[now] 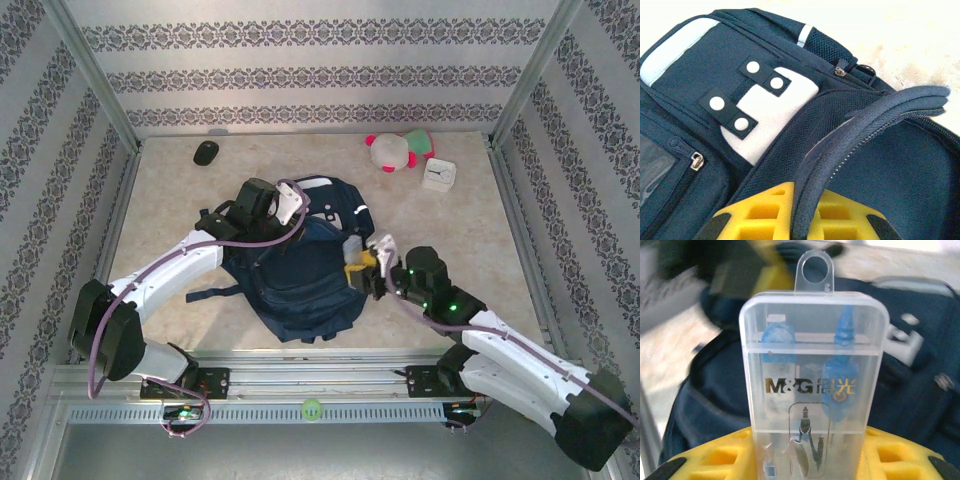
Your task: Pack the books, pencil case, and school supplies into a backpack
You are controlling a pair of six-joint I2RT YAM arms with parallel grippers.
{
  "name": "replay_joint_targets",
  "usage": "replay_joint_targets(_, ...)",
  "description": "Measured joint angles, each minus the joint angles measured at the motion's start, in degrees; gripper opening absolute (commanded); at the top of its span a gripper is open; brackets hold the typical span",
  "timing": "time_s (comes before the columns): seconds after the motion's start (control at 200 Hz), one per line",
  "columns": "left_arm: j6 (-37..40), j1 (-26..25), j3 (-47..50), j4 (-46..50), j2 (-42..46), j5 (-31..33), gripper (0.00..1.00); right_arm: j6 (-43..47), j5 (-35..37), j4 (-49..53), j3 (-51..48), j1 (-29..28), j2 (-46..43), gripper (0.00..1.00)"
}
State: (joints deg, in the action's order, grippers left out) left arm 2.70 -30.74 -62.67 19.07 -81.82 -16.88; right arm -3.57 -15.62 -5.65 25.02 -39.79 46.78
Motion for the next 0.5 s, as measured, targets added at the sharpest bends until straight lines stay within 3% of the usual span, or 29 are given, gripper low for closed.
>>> replay_joint_targets(0.27,-0.2,0.1,-0.7,1.2,0.0,-0.5,0.01,29.2,1.0,-1.3,5.6,-13.1,9.0,0.23)
replay_joint_targets(0.5,-0.2,0.8,-1.4,2.0,-0.2,-2.1,0.01,44.1,4.0,-1.2,11.4,-16.3,10.5,0.24)
